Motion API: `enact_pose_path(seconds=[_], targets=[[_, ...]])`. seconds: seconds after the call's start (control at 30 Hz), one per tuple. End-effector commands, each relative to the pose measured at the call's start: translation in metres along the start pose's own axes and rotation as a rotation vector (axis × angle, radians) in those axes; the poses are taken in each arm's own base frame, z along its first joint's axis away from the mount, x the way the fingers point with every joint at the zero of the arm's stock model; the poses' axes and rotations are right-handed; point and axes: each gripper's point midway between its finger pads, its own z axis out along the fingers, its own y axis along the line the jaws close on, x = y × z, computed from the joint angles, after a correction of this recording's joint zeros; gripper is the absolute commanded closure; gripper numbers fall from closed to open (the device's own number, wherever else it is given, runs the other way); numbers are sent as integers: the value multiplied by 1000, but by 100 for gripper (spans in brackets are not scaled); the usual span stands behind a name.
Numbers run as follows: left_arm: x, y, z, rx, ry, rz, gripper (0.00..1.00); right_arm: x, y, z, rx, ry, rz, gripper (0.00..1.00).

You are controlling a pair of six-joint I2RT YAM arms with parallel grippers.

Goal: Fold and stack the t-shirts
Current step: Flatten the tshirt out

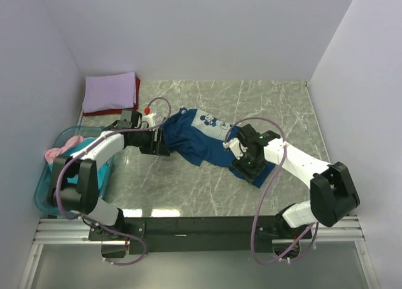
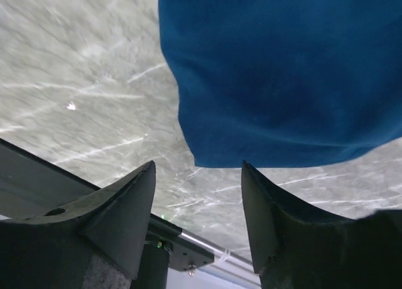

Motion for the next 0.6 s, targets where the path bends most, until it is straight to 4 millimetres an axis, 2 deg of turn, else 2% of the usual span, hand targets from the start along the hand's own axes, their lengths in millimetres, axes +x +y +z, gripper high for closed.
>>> enact_pose_path(seconds=[0.0,0.13,0.27,0.4,0.47,0.57], targets=[[-18,7,6,-18,-26,-14,36,14,-1,8,39,79,-52,37],[-20,10,11,-24,-19,-20,35,29,2,20,37,148,-59,37],[-21,23,17,-71,-15,-18,22,35,-6,32,91,185,-62,32],[-30,42,27,-154,-24,-38,23,34,-23,36,191,197,-50,48],[-39,49,30,-185,-43,-37,23,31,-26,36,208,184,-44,55],[-49,55,41,-190,-36,-50,24,28,-31,33,233,170,-39,71]])
